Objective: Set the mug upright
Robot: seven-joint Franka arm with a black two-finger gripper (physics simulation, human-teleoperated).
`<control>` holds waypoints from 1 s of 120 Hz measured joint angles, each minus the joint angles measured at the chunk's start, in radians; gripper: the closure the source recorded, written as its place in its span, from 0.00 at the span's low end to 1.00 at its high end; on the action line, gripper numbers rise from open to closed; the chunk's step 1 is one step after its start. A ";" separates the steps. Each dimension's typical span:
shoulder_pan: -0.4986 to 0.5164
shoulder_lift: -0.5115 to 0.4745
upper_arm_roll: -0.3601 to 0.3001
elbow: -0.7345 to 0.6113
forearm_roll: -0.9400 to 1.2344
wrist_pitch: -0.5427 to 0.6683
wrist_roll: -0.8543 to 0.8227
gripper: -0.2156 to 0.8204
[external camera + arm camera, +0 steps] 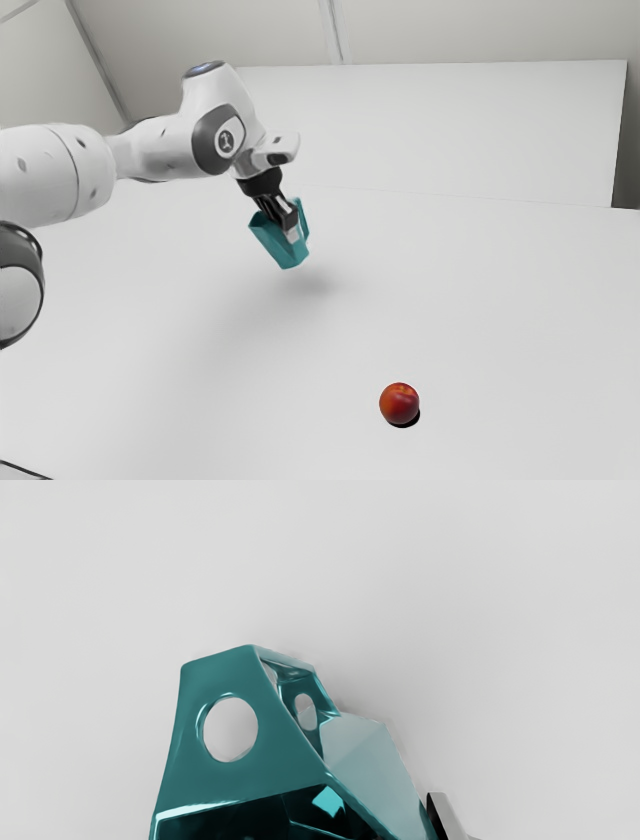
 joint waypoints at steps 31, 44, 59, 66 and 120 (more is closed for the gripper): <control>0.000 0.072 -0.001 -0.040 0.167 0.073 -0.200 0.97; 0.001 0.072 -0.001 -0.060 0.165 0.088 -0.261 0.85; -0.001 0.071 -0.001 -0.069 0.154 0.098 -0.316 0.58; -0.001 0.070 -0.001 -0.069 0.148 0.100 -0.338 0.49; 0.026 -0.100 -0.032 0.288 0.151 -0.271 -0.441 0.24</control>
